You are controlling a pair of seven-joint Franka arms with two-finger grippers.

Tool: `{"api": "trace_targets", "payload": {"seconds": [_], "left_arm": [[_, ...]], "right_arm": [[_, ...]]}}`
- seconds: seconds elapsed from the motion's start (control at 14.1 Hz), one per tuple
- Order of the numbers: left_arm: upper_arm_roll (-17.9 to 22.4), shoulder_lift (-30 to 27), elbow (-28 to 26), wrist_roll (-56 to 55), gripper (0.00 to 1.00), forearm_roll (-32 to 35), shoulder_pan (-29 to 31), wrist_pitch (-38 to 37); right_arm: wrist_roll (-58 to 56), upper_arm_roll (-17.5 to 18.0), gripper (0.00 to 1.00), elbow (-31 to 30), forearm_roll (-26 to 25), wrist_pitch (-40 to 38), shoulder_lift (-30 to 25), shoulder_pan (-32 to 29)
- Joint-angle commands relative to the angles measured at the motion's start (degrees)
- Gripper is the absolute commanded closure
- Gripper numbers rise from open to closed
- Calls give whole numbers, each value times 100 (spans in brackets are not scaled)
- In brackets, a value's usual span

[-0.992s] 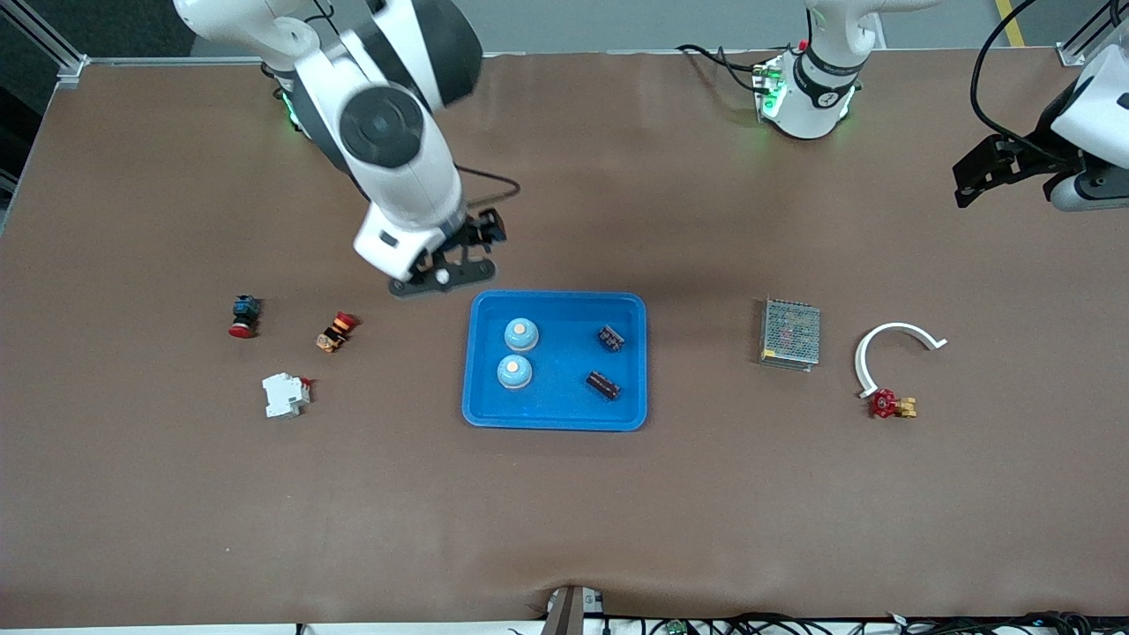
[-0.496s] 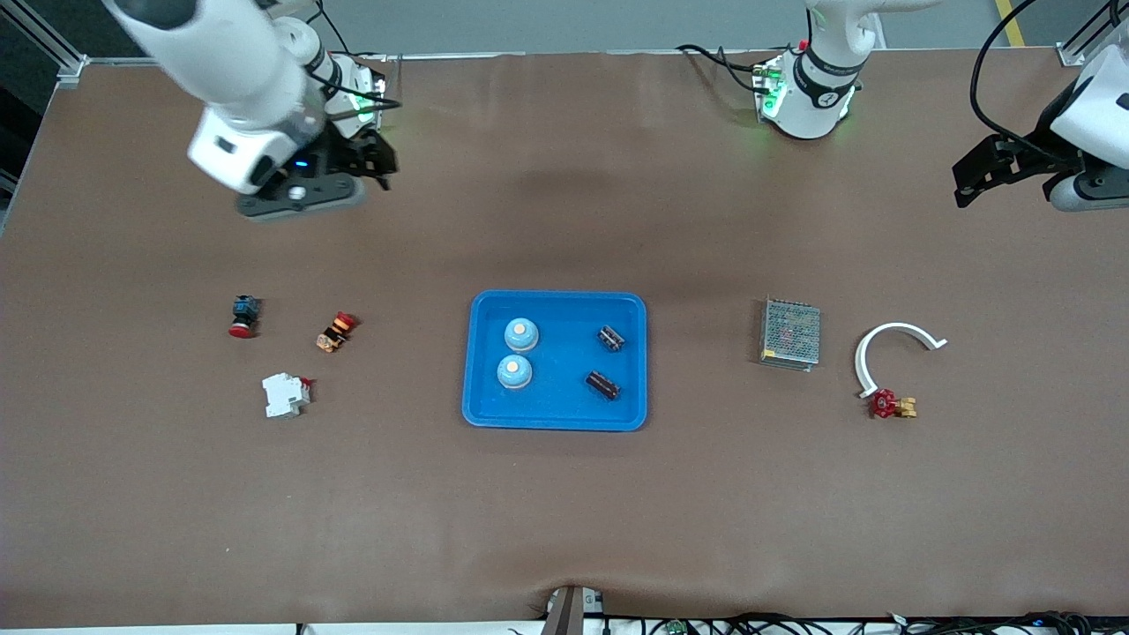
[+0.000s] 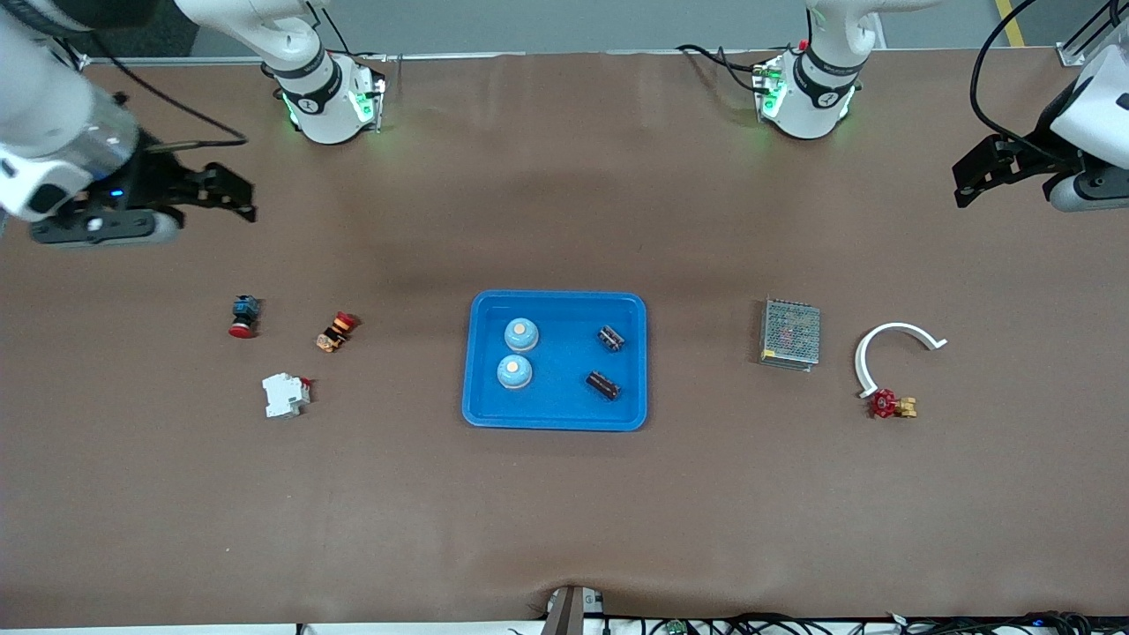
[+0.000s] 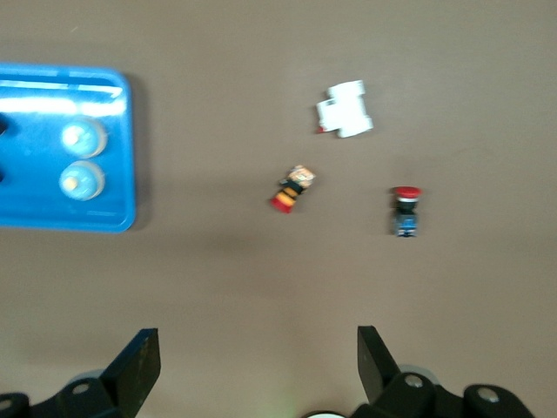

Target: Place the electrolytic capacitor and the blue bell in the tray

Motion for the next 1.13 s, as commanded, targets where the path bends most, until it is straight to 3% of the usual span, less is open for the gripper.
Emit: {"api": "trace_targets", "payload": {"seconds": [0.0, 0.21, 0.43, 0.78, 1.06], "left_arm": [[11, -65, -18, 169, 0, -108, 23, -46], [11, -65, -9, 169, 0, -108, 23, -46], [11, -65, -9, 169, 0, -108, 23, -46], [11, -65, -9, 169, 0, -108, 23, -46], [11, -65, -9, 169, 0, -108, 23, -46]], "right_arm": [[-61, 139, 0, 486, -83, -17, 477, -653], [-358, 148, 0, 918, -137, -104, 699, -1058], [-386, 113, 0, 901, -207, -271, 542, -1086], [-691, 78, 0, 549, -243, 27, 146, -971], [-984, -54, 0, 191, -331, 711, -21, -918]]}}
